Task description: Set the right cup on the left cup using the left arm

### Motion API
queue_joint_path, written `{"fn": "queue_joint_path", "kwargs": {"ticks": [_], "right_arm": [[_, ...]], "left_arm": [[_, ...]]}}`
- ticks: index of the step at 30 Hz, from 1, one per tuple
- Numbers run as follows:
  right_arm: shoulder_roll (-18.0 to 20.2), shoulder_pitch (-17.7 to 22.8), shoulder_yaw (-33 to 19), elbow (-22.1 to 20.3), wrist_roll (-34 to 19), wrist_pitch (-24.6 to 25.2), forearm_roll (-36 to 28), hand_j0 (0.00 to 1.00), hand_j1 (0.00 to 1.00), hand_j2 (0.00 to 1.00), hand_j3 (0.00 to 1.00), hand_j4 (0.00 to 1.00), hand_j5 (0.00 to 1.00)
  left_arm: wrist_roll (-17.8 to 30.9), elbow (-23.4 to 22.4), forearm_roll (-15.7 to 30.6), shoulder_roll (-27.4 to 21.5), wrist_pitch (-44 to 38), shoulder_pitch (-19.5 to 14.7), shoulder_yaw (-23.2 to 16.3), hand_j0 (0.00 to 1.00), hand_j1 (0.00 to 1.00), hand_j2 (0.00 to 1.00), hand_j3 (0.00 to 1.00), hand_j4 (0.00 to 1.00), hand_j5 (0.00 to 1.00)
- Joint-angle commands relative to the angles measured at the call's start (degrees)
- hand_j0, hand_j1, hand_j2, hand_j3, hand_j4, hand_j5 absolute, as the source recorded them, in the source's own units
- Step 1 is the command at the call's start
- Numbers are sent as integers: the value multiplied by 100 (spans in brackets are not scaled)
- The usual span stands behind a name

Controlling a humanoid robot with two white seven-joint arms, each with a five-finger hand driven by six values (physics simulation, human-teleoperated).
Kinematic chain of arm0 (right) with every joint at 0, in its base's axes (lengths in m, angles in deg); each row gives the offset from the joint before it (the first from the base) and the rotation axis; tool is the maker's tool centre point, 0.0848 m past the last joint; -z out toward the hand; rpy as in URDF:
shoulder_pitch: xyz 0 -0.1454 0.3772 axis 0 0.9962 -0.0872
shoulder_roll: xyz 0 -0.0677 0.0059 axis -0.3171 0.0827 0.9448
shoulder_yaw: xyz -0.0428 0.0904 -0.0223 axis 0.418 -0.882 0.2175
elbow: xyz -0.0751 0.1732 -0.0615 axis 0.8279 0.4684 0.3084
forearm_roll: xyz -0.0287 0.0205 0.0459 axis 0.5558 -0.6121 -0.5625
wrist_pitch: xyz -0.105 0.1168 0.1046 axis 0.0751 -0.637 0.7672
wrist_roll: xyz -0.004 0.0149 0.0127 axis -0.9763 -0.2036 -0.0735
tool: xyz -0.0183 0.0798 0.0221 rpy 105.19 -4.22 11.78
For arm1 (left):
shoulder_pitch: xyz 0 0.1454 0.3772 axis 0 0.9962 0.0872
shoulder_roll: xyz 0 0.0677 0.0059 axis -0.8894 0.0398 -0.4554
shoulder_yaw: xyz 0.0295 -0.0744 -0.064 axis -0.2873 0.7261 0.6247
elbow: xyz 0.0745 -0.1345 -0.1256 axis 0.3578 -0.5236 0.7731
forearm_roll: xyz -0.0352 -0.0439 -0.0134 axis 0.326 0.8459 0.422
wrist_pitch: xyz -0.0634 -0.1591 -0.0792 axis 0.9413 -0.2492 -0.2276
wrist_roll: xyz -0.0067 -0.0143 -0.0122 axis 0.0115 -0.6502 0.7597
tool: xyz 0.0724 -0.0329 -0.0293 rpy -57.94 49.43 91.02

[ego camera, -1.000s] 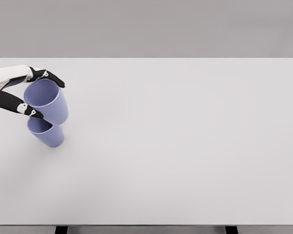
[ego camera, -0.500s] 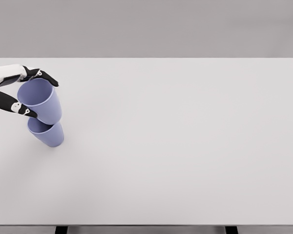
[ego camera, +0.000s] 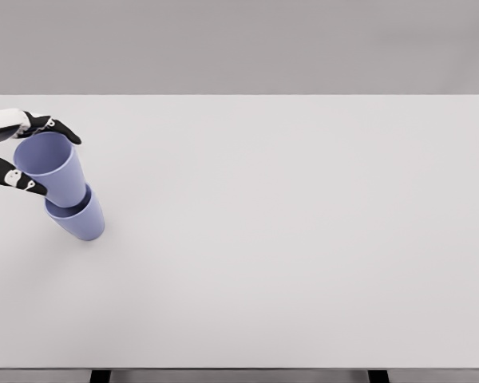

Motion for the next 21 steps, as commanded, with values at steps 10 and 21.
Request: {"fn": "queue_joint_path", "kwargs": {"ticks": [10, 21], "right_arm": [[1, 0, 0, 1, 1, -2, -3, 100, 100, 100, 100, 100, 100], [1, 0, 0, 1, 1, -2, -3, 100, 100, 100, 100, 100, 100]], "left_arm": [[-1, -82, 19, -2, -2, 105, -3, 71, 71, 71, 71, 71, 71], [-1, -205, 10, 33, -2, 193, -3, 71, 71, 71, 71, 71, 71]]}}
